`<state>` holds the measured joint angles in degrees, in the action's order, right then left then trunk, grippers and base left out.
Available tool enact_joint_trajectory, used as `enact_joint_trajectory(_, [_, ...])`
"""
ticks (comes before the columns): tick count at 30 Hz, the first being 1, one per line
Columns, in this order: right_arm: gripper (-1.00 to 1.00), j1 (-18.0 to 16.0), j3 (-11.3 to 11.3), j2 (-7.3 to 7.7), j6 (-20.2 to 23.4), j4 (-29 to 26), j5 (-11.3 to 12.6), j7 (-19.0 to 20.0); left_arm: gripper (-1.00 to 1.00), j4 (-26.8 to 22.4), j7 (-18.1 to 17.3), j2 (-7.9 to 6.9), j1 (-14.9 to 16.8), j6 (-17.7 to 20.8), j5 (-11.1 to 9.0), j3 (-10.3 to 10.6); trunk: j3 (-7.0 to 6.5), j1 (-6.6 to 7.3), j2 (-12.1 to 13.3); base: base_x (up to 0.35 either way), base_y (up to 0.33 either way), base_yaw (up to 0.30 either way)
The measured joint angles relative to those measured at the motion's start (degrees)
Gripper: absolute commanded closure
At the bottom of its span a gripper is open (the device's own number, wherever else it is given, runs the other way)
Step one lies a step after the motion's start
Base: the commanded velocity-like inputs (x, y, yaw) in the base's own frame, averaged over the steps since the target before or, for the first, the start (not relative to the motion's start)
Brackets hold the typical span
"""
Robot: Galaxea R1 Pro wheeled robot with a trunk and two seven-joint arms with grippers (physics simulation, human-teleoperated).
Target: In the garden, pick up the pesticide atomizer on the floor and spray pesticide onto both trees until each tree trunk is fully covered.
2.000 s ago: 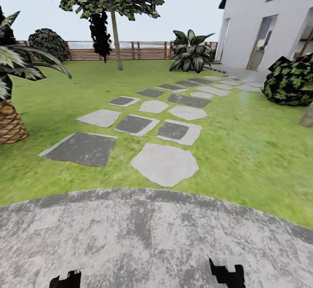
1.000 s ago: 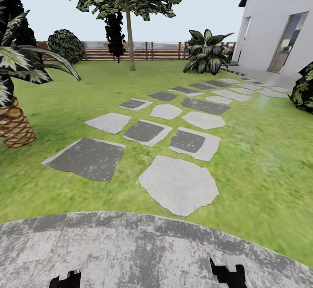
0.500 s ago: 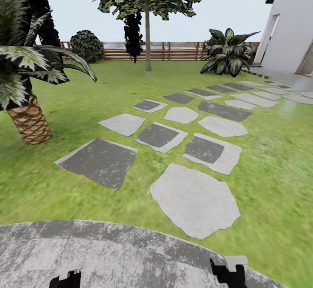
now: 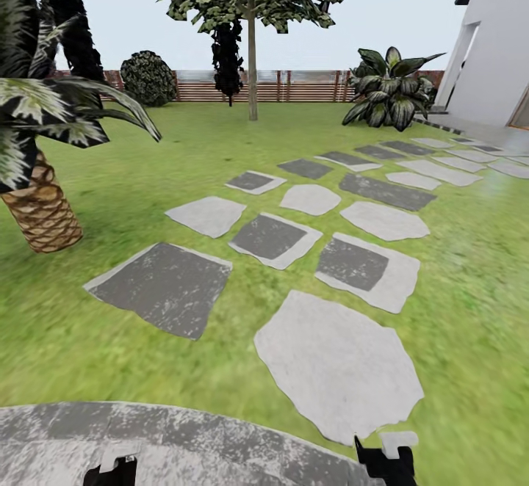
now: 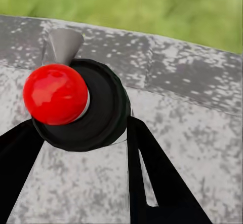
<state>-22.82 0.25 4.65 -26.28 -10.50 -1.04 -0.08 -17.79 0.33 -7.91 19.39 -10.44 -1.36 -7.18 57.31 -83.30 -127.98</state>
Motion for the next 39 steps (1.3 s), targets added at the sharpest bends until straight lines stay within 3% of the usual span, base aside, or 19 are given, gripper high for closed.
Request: enact_joint_trajectory(39, [-1.00, -0.01, 0.00, -0.01, 0.00, 0.00, 0.03, -0.01, 1.00, -0.01, 0.00, -0.08, -0.01, 0.00, 0.00, 0.00, 0.00, 0.00, 0.00, 0.339, 0.000, 0.021])
